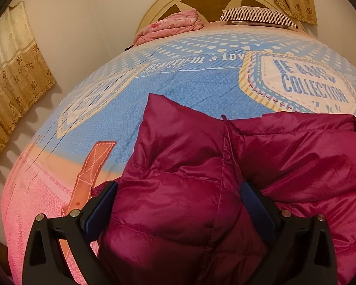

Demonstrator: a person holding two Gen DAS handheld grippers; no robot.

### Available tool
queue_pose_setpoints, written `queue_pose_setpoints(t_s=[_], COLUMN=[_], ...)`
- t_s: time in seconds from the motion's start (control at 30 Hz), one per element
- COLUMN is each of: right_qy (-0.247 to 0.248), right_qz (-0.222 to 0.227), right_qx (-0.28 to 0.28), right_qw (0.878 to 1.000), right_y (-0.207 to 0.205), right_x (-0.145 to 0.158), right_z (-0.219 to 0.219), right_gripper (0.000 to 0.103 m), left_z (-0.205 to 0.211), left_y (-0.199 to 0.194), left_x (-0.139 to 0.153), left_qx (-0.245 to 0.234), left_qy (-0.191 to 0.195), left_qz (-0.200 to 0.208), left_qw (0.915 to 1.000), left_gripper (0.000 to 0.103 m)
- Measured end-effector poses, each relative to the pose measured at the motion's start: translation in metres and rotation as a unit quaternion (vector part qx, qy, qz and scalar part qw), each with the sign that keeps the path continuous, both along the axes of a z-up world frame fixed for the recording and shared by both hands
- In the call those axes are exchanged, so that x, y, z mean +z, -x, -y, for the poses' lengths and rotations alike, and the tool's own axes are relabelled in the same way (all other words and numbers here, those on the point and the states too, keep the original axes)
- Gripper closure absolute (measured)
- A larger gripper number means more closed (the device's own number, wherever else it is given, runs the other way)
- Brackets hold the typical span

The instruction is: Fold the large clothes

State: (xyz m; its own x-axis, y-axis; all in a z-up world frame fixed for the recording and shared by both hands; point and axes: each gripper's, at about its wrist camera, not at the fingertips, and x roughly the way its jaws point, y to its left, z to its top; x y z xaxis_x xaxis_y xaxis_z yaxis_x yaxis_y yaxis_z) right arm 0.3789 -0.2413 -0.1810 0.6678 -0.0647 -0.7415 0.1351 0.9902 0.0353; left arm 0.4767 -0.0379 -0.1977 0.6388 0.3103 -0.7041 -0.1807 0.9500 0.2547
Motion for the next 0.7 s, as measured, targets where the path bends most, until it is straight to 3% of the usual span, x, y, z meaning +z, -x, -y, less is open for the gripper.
queue_pose_setpoints(t_s=[0.7], right_qy=[0.020], right_qz=[-0.018], right_qx=[-0.002], right_qw=[1.000], right_y=[-0.0052], right_x=[-0.0031], right_z=[-0.0052], right_gripper=[0.014], left_z=[0.0011], left_y=[-0.0002], left_x=[-0.0009], left_qx=[0.002], left_qy=[-0.009], left_qz=[0.000], left_qw=[1.0000], left_gripper=[0.001])
